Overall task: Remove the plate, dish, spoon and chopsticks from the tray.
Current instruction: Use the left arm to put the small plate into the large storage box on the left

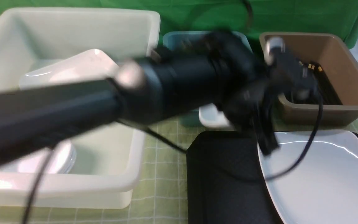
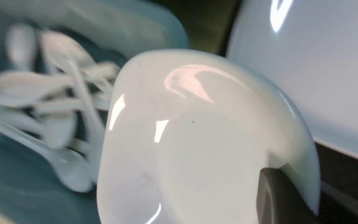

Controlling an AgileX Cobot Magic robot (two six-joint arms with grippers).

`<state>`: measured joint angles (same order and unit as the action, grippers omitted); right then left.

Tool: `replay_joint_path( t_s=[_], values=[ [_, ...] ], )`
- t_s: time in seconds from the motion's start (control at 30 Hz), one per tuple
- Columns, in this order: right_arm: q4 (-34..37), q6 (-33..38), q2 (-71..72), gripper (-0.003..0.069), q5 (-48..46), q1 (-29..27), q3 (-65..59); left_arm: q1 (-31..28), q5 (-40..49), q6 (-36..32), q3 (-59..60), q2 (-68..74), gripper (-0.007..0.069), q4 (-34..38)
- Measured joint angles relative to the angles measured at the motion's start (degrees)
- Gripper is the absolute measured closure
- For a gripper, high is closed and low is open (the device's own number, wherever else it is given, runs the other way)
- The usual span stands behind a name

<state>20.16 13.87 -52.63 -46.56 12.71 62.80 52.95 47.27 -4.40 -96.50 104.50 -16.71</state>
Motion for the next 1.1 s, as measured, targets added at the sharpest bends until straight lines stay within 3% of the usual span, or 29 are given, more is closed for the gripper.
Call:
replay_joint_path(
  t_s=[0.1,0.2,0.37,0.5,0.6,0.83,1.1],
  values=[
    [8.6,5.44,-1.86,0.063,-0.01,0.18,4.01,-4.2,2.57,0.0,-3.56,-6.81,0.0601,-0.89],
    [11.89,7.83,-5.43,0.0632,-0.18,2.69,7.28,-9.91,6.82,0.0,-3.99,-11.38,0.0601,-1.03],
    [11.9,8.52,-15.73,0.0632,-0.51,13.33,12.25,-23.39,15.39,0.3,2.92,-16.66,0.0601,0.13],
    [10.06,8.6,-22.76,0.0632,-0.51,20.96,16.68,-30.26,14.17,0.56,12.32,-19.51,0.0601,3.41],
    [8.36,8.55,-29.62,0.0633,-0.51,26.51,21.72,-36.0,8.46,0.8,23.74,-21.88,0.0601,7.37],
    [7.81,8.07,-39.42,0.0634,-0.33,30.2,30.16,-39.8,2.82,0.93,39.09,-22.28,0.0601,9.15],
    [7.49,8.02,-43.22,0.0634,-1.08,30.35,31.89,-39.8,-1.05,0.96,41.55,-22.28,0.0601,11.46]
  ],
)
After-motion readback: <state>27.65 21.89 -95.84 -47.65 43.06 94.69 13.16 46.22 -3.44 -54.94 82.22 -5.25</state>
